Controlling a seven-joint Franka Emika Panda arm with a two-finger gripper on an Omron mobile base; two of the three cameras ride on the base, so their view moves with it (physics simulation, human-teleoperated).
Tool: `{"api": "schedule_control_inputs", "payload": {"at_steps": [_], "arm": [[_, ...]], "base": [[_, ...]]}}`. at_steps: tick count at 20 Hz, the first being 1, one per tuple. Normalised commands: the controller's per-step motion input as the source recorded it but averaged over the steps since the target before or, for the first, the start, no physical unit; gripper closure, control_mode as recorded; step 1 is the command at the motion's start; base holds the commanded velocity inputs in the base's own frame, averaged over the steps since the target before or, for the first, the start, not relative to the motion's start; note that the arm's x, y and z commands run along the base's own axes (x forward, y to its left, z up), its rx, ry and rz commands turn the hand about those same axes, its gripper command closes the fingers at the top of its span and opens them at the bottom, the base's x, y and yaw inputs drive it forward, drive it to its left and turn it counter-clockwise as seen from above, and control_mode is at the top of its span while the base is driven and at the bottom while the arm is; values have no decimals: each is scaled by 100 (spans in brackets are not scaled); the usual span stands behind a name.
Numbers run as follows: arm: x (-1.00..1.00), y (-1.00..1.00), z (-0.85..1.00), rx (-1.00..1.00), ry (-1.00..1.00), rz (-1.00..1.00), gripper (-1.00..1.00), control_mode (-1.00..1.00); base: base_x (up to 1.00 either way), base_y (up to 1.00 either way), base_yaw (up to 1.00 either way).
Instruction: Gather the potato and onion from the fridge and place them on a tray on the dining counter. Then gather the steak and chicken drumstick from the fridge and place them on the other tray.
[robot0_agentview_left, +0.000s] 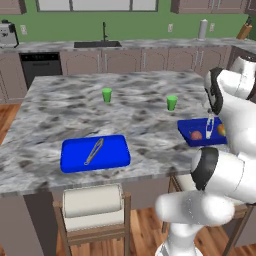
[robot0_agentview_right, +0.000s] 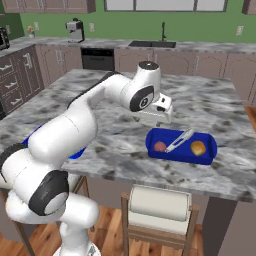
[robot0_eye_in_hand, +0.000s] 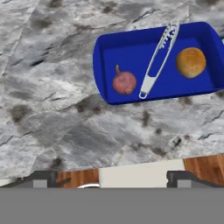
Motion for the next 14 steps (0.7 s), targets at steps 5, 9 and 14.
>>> {"api": "schedule_control_inputs", "payload": {"at_steps": [5, 9, 14], "arm": [[-100, 59, 30, -11, -12, 0, -100, -100], [-100, 36, 0, 0, -20, -2, -100, -100], [-84, 50, 50, 4, -15, 0, -100, -100]], "base": [[0, 0, 0], [0, 0, 0], [0, 0, 0]]}}
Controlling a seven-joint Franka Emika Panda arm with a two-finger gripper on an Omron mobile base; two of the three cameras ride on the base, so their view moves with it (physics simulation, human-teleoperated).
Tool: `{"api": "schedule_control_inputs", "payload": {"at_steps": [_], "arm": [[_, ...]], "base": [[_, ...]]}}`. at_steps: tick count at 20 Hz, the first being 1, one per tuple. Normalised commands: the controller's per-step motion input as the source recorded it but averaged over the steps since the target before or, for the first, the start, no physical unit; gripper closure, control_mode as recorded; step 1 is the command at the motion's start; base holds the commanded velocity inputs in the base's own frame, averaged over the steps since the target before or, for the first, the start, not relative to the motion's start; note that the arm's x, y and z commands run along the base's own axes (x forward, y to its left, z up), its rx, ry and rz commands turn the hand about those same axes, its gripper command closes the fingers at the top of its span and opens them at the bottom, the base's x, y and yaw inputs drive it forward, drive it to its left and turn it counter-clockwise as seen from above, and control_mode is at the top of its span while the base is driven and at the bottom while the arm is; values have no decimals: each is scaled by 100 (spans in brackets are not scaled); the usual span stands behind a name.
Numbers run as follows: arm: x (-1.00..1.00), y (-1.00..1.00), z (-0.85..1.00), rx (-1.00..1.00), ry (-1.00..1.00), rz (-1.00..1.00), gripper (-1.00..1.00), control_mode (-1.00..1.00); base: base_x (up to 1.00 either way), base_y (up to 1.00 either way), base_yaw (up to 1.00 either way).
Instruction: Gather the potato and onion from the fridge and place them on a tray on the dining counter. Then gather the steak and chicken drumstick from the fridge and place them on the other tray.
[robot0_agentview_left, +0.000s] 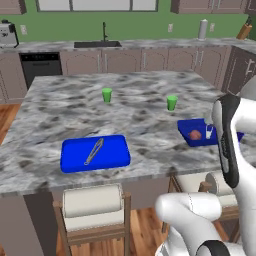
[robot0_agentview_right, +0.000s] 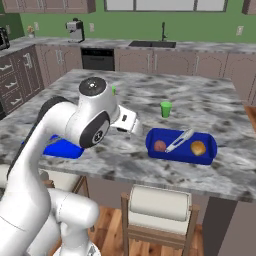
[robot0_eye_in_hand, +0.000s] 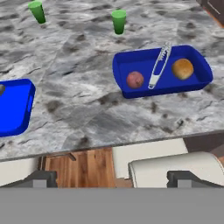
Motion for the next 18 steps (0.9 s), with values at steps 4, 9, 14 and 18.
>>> {"api": "schedule_control_inputs", "payload": {"at_steps": [4, 9, 14, 18], "arm": [[-83, 61, 94, -8, 0, 0, -100, -100], [-84, 30, 85, -1, 0, 0, -100, -100], [-77, 22, 75, 0, -1, 0, -100, -100], [-33, 13, 27, 0, -1, 0, -100, 100]], "base": [[0, 0, 0], [0, 0, 0], [0, 0, 0], [-8, 2, 0]]}}
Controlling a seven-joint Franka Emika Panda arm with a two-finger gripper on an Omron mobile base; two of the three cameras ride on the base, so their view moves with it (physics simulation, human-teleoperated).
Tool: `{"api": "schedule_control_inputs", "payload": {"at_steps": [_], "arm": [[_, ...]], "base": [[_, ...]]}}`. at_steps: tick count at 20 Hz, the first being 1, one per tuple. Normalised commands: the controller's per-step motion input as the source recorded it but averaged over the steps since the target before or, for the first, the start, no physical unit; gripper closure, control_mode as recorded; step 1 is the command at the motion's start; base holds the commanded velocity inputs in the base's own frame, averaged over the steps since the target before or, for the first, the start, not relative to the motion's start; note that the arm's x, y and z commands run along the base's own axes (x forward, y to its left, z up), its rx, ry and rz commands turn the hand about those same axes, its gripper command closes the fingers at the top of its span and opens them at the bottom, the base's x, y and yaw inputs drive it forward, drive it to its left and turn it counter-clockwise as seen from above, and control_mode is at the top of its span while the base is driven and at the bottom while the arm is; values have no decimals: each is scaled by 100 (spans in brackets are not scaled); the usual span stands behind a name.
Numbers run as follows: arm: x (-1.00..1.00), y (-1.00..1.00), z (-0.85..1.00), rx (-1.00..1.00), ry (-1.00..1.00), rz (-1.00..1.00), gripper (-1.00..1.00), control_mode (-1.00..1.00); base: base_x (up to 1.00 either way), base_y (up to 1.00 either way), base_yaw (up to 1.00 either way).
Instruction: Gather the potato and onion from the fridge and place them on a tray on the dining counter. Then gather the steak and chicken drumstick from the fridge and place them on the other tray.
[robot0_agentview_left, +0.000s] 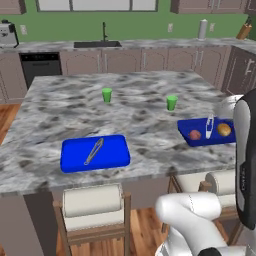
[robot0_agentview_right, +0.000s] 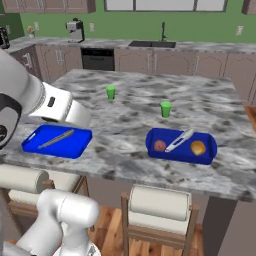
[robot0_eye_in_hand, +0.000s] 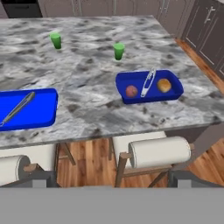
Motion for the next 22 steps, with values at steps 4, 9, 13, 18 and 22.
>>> {"api": "schedule_control_inputs", "payload": {"at_steps": [4, 9, 13, 18, 22], "arm": [[0, 0, 0, 0, 0, 0, -100, 100], [0, 0, 0, 0, 0, 0, -100, 100], [0, 0, 0, 0, 0, 0, -100, 100], [0, 0, 0, 0, 0, 0, -100, 100], [0, 0, 0, 0, 0, 0, -100, 100]], "base": [[29, 0, -6], [45, -23, -23], [14, -46, -78], [0, -10, -94], [0, -2, -94]]}}
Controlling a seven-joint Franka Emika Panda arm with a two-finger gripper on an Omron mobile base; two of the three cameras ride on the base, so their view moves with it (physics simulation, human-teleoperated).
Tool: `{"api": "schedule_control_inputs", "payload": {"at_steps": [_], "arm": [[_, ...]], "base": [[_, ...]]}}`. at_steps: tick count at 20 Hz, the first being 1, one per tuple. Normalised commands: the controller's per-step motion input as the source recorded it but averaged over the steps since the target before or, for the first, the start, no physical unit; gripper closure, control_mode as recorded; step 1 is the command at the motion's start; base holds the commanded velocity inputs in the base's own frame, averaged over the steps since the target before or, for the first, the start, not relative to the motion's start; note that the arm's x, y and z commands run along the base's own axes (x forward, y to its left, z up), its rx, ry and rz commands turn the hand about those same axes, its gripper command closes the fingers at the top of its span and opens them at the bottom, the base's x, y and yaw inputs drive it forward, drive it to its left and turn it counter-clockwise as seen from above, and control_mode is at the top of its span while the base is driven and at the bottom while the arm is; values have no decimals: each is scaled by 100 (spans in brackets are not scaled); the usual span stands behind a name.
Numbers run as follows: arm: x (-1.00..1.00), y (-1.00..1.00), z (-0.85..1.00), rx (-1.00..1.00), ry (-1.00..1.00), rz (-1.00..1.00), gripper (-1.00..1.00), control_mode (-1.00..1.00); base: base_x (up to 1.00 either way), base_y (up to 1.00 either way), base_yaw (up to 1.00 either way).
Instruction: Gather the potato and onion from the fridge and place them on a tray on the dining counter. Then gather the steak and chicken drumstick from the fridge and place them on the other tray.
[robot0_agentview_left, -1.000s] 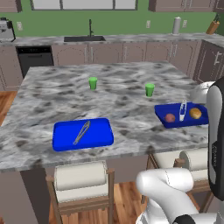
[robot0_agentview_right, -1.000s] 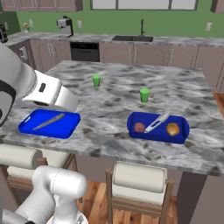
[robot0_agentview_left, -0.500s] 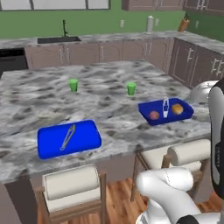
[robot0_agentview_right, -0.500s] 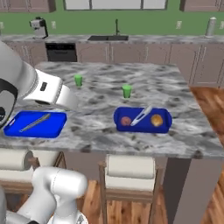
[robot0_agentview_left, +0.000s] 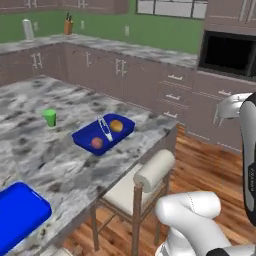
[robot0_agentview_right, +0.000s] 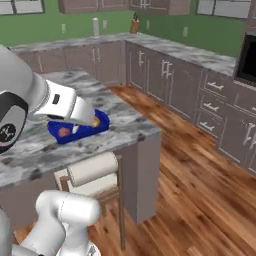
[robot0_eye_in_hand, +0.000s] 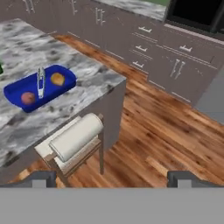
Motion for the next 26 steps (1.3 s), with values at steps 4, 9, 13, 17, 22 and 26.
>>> {"api": "schedule_control_inputs", "payload": {"at_steps": [4, 9, 13, 17, 22, 26], "arm": [[0, 0, 0, 0, 0, 0, -100, 100], [0, 0, 0, 0, 0, 0, -100, 100], [0, 0, 0, 0, 0, 0, -100, 100], [0, 0, 0, 0, 0, 0, -100, 100], [0, 0, 0, 0, 0, 0, -100, 100], [0, 0, 0, 0, 0, 0, -100, 100]], "base": [[0, -8, -92], [4, -36, -85], [54, -36, -67], [98, -9, -38], [100, 0, -10], [100, 6, -5]]}}
